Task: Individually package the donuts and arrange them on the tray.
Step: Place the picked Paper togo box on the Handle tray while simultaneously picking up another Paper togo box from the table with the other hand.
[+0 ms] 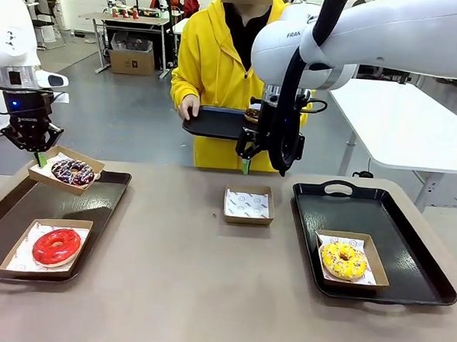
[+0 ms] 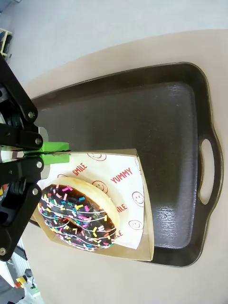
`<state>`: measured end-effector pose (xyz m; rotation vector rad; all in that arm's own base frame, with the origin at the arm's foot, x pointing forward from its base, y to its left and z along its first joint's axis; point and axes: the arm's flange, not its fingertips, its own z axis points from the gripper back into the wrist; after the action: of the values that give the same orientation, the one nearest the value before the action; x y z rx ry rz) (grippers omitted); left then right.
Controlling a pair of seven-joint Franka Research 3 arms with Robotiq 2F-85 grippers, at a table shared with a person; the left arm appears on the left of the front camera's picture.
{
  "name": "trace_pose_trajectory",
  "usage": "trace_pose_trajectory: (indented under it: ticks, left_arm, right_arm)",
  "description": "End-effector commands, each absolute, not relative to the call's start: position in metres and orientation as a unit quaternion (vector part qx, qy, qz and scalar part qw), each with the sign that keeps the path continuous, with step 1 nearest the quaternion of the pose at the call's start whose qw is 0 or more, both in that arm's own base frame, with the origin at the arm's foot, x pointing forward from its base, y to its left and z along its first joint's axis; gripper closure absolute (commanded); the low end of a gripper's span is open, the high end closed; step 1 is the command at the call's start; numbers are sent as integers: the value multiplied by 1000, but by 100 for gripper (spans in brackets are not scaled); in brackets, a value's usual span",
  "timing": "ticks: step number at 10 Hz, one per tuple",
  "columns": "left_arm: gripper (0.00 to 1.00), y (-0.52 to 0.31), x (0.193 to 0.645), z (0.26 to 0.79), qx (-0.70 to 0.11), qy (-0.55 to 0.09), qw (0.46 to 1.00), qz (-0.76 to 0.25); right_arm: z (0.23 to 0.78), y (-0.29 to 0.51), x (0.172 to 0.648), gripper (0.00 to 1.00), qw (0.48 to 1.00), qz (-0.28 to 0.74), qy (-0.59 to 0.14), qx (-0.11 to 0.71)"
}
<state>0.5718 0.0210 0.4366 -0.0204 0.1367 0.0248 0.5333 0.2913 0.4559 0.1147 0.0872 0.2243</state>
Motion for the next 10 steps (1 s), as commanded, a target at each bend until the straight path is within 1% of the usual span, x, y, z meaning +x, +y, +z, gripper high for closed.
trace_pose_trajectory:
  ticks: [1,2,4,7,10]
  left_arm:
    - [99,21,572,440,-11,68,998,13]
    - [99,21,572,437,-10,68,998,12]
    - [99,15,578,419,-7,65,997,28]
    - [99,9,568,394,16,19,998,63]
    - [99,22,576,386,8,30,997,67]
  right_arm:
    - [458,290,532,0,991,111,45,57]
    - [456,291,533,0,991,112,43,57]
    - [427,290,536,0,996,83,24,38]
    - [399,282,545,0,996,74,2,56]
    - [375,275,556,0,997,64,8,49]
